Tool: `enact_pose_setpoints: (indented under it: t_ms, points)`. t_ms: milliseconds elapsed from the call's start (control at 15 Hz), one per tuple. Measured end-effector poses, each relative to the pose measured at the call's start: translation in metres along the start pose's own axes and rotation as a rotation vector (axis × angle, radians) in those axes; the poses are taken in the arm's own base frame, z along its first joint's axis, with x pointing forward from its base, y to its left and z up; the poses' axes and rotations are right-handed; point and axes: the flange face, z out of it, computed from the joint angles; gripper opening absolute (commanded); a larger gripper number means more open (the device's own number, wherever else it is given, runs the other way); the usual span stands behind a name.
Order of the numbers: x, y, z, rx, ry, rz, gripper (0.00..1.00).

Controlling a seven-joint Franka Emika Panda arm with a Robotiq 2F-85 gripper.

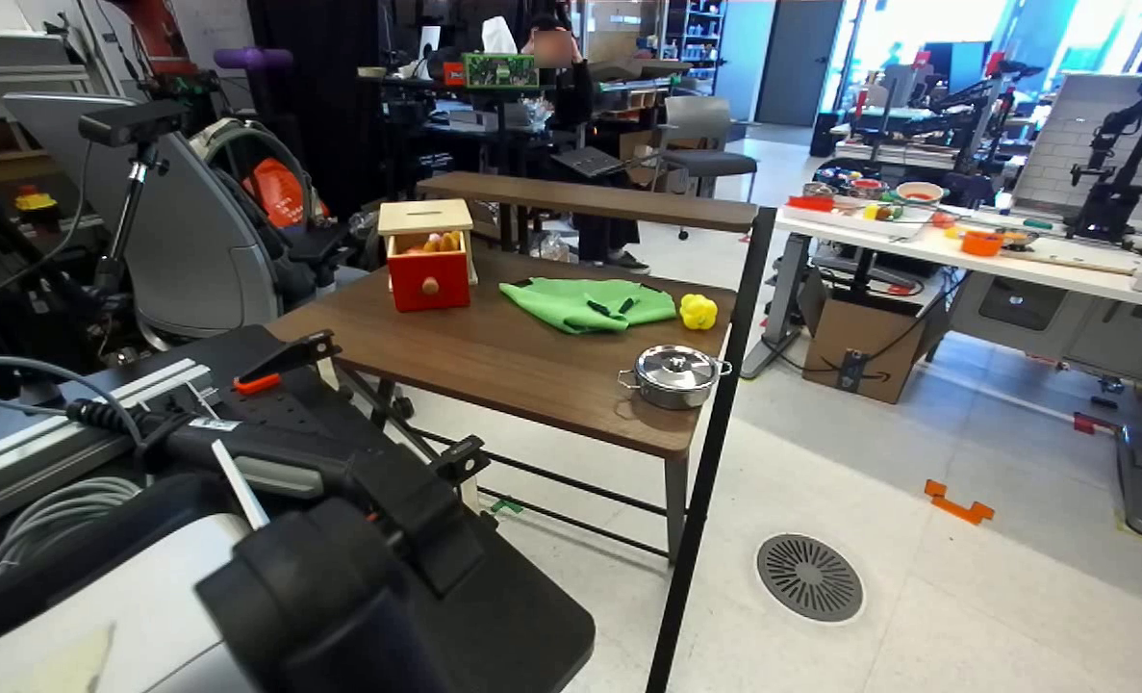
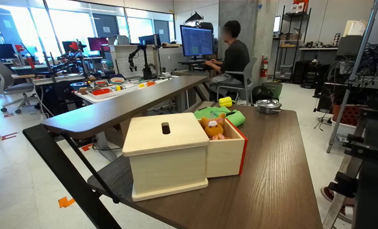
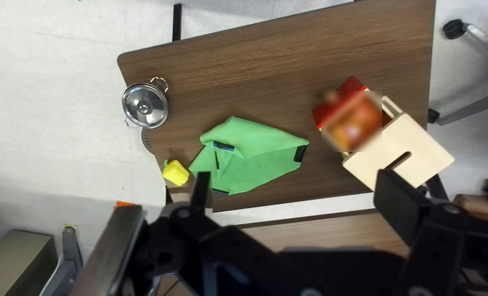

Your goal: Remove the lid from the pot and put it on the table

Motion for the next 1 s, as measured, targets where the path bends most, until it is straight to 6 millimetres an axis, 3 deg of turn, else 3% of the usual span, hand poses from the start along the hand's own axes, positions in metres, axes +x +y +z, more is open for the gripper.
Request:
enact_pose_setpoints:
  t_ms: [333, 733, 1000]
  points:
    - [0.03, 0.054, 0.055, -0.018, 0.004, 0.107, 1.0]
    - [0.056, 0.133, 0.163, 0.001, -0.077, 0.249, 1.0]
    - [0.068, 0.161, 0.23, 0.046, -0.148, 0.32, 1.0]
